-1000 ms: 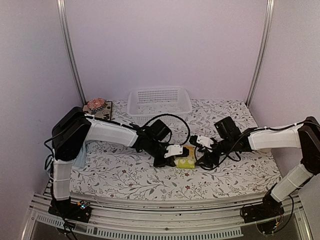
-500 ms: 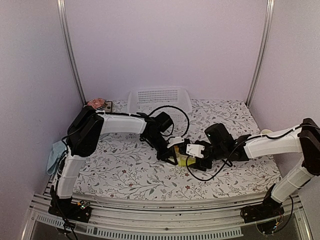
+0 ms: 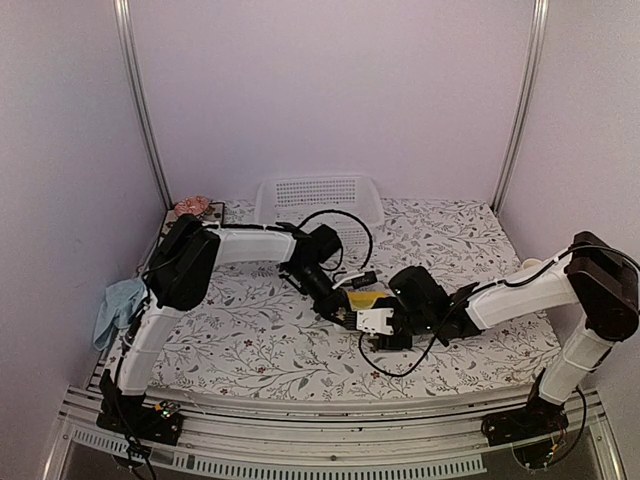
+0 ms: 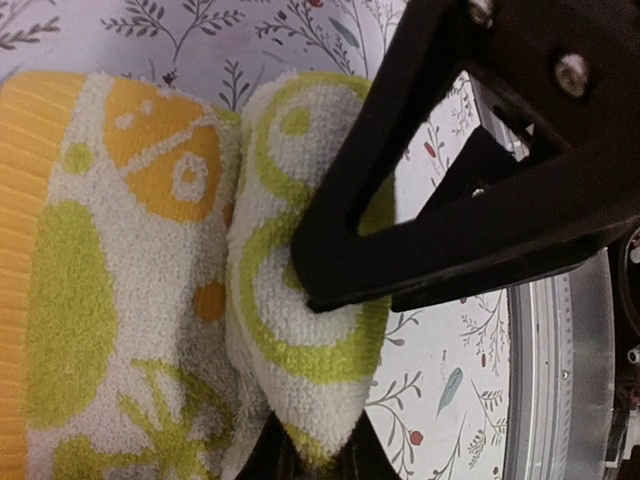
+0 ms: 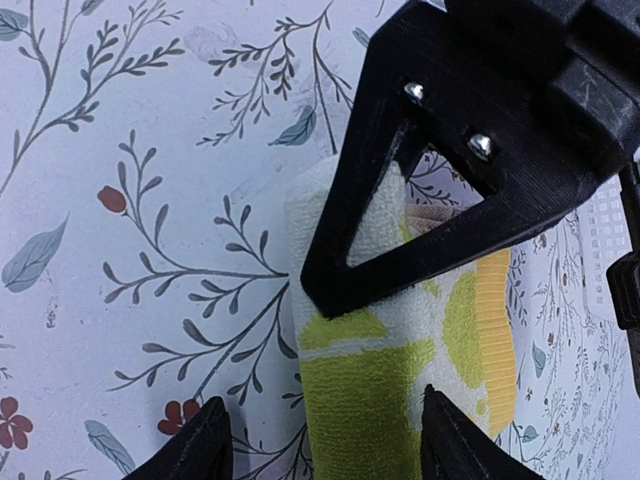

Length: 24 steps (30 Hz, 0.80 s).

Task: Roll the towels
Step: Roll the towel at the center of the board.

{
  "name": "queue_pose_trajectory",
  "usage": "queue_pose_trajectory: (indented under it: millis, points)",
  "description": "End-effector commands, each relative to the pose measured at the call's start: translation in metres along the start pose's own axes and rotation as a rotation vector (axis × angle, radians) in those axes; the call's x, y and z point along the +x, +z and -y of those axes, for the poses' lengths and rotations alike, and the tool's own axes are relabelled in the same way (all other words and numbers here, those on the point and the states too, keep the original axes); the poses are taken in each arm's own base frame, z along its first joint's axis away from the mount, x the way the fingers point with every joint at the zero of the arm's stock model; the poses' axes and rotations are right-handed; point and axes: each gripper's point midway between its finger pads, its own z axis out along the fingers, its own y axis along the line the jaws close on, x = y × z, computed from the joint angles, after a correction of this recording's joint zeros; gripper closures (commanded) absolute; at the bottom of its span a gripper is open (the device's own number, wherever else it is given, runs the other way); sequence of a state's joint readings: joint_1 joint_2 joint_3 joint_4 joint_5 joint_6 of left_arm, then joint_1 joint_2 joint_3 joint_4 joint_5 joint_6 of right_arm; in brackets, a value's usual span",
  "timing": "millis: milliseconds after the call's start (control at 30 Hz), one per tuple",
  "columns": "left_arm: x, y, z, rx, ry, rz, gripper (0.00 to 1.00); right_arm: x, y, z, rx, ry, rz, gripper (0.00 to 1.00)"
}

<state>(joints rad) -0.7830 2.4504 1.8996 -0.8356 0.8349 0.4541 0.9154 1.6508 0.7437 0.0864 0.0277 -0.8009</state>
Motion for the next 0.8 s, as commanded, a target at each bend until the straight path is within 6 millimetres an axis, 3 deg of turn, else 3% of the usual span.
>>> queue_pose_trajectory:
  millis: [0, 167, 400, 567, 767]
  points:
    - [0.067, 0.028, -0.010, 0.041, -0.207, -0.171, 0.90, 0.006, 0.008, 0.007, 0.062, -0.014, -0.044, 0.39]
    - [0.068, 0.027, -0.013, 0.042, -0.217, -0.168, 0.88, 0.018, 0.015, 0.001, 0.060, -0.009, -0.084, 0.50]
    - [0.068, 0.023, -0.021, -0.008, -0.220, -0.177, 0.78, 0.025, 0.024, -0.004, 0.031, 0.032, -0.128, 0.85]
    - [0.053, 0.001, -0.032, -0.143, -0.145, -0.159, 0.66, 0.024, 0.024, -0.013, -0.035, 0.063, -0.125, 0.89]
    - [0.015, -0.048, -0.029, -0.377, 0.044, -0.036, 0.60, 0.022, 0.019, -0.012, -0.128, 0.157, -0.103, 0.89]
